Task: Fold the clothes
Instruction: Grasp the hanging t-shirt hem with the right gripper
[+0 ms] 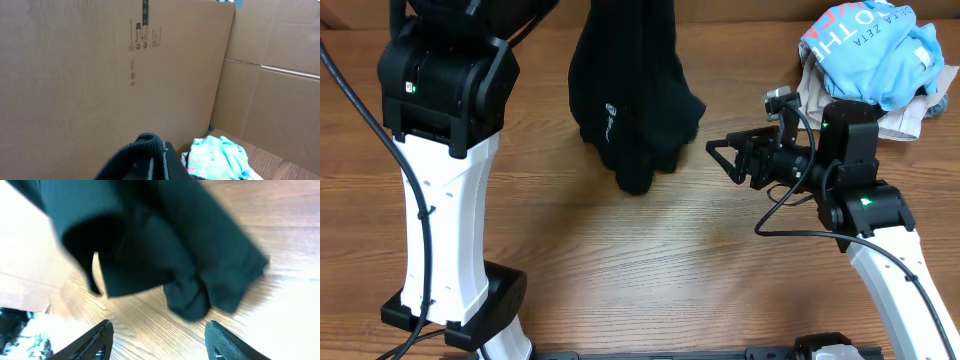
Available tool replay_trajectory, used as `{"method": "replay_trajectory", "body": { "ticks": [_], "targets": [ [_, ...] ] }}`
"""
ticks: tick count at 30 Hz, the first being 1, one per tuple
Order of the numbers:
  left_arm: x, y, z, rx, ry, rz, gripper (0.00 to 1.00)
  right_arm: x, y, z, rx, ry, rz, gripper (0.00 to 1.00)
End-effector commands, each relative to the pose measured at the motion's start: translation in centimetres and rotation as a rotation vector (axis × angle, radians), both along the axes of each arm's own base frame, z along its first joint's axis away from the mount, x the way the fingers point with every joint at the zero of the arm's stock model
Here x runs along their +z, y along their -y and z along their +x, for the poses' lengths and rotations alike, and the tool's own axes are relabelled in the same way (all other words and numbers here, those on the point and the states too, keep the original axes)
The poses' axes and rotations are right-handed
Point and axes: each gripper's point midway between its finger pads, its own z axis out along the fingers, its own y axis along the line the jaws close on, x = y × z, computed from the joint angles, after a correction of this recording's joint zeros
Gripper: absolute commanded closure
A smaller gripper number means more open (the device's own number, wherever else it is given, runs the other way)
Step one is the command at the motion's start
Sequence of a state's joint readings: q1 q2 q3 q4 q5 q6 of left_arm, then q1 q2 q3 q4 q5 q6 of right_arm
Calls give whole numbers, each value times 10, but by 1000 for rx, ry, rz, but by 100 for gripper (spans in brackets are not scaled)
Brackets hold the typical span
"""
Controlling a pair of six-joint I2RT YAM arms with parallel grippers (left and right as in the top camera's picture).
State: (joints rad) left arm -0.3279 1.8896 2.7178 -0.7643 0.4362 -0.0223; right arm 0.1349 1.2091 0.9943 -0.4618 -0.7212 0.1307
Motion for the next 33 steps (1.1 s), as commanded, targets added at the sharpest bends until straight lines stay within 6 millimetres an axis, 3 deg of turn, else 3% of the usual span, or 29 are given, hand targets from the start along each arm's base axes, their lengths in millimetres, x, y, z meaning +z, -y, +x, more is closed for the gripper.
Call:
{"method": "replay_trajectory", "body": {
  "ticks": [1,7,12,20,24,29,33],
  "targets": [
    [15,2,-16,-31,56,1,96,4,1,9,-48,56,-91,38],
    [27,-2,-45,-67,71,0,96,-36,-6,34,-114,18,-211,37],
    [30,-9,-64,-63,72,23,96,-50,-4,53,-139,15,-218,38],
    [28,-14,-65,-37,60,32,96,-64,0,66,-157,8,-233,34],
    [26,-14,-65,-38,54,35,96,-79,-23,67,-52,8,-205,26],
    [24,-14,-65,-38,45,37,96,-86,-65,42,189,17,-121,14],
    [23,-14,-65,-38,38,39,96,-90,-82,43,208,68,-160,0]
  ]
}}
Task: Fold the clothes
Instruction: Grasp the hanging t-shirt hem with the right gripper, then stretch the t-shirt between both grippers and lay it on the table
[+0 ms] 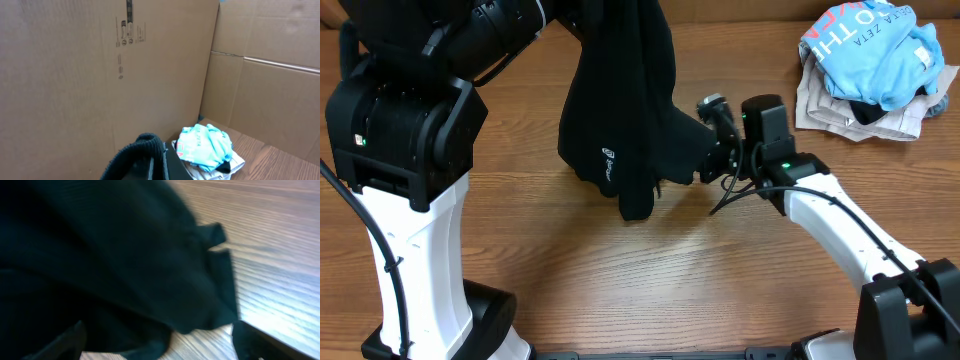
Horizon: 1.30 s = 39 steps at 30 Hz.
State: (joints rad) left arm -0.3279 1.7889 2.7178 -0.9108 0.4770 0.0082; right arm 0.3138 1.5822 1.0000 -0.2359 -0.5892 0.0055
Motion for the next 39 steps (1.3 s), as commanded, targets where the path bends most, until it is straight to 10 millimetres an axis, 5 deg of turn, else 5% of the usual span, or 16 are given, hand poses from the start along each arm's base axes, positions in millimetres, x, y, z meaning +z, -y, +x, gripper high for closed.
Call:
{"method": "replay_trajectory", "body": {
  "ticks": [1,6,9,12,15,23,28,32,35,39],
  "targets": [
    [14,-3,-15,-1,57,1,96,15,-25,4,73,106,10,0],
    [8,0,-21,-39,27,12,96,1,-44,22,75,157,35,5],
    [3,1,-24,-49,2,17,96,-10,-39,37,7,141,26,33],
    [-1,0,-27,-48,-15,25,96,-12,-23,49,-56,150,2,75],
    [-3,-2,-30,-44,-29,31,96,-5,2,60,-125,135,15,94],
    [-26,-34,-29,76,-141,67,96,41,65,50,-224,106,52,96],
    [-58,-98,-16,327,-282,112,96,79,99,17,-293,137,-14,96],
    [-89,-142,-11,477,-399,163,96,98,106,-18,-316,125,-38,96],
    [-113,-152,-8,491,-471,229,96,91,102,-36,-299,60,-55,96],
    [-172,-152,5,456,-678,322,96,48,100,-59,-289,-115,-157,96]
  ]
}}
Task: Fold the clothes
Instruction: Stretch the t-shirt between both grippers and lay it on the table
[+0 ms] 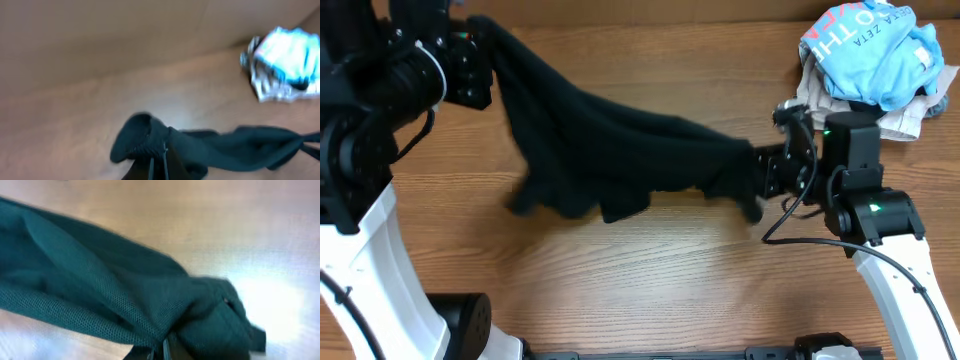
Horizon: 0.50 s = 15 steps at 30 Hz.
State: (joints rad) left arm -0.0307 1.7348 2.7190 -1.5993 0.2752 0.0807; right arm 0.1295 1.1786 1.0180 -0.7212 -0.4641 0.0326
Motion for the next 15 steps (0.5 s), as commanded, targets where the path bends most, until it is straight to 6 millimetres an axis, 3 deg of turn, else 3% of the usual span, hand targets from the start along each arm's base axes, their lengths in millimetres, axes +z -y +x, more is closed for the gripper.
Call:
{"method": "replay_trajectory", "body": {
  "ticks": [1,5,6,9,10,12,15],
  "targets": [
    [-53,-4,21,-15,-181,60,96,-29,-1,-8,-1,-102,-80,96],
    [-106,-2,47,-22,-352,54,96,-53,-4,-15,16,-198,-116,96],
    [-135,-3,57,-19,-438,62,96,-65,-8,-18,30,-247,-128,89],
    [-187,-3,71,-23,-592,66,96,-83,-12,-24,52,-321,-146,69],
    [-208,-4,75,-24,-651,74,96,-89,-14,-26,58,-344,-152,52],
    [-245,-8,81,-13,-752,97,96,-99,-14,-28,61,-381,-160,37],
    [-292,-14,85,2,-875,136,96,-106,-14,-27,61,-405,-168,31]
  ]
}}
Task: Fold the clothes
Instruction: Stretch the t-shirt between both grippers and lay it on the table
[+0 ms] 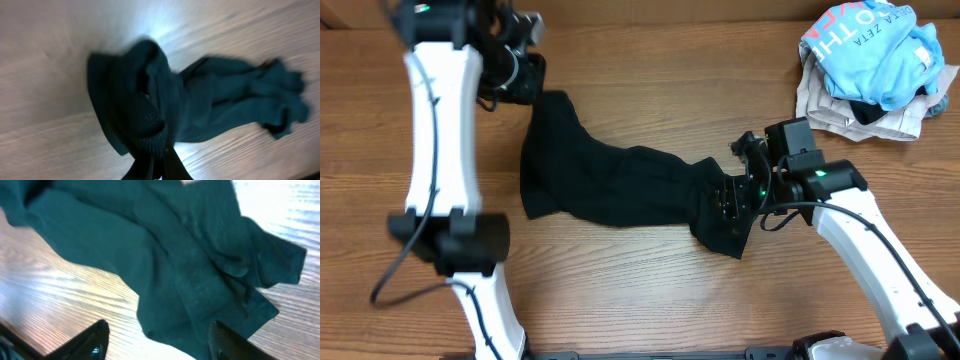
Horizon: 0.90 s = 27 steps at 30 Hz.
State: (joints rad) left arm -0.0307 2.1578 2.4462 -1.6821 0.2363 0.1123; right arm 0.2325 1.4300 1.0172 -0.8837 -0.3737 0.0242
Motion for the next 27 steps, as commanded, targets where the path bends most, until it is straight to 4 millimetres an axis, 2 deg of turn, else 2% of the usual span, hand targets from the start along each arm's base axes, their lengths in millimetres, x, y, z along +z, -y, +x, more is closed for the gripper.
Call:
{"method": "replay_trajectory", "body": {
  "ticks": [1,5,9,10,14,17,23,27],
  "targets": [
    [-56,-13,5,-12,-139,72,96,-7,1,1,-2,-14,-18,31],
    [-107,-14,12,-19,-244,99,96,-12,9,1,-17,-18,-65,30],
    [-142,-14,14,-14,-315,101,96,-19,15,-2,-54,-57,-97,31],
    [-155,-14,14,-4,-342,101,96,-27,19,-4,-96,-89,-115,34],
    [-163,-14,16,-1,-349,102,96,-48,27,-10,-186,-148,-149,39],
    [-163,-14,21,0,-326,102,96,-56,28,-12,-221,-161,-142,41],
    [-166,-13,42,27,-242,97,96,-59,28,-3,-267,-130,-132,42],
    [-166,-13,54,39,-198,94,96,-57,26,6,-269,-96,-118,46]
  ]
}}
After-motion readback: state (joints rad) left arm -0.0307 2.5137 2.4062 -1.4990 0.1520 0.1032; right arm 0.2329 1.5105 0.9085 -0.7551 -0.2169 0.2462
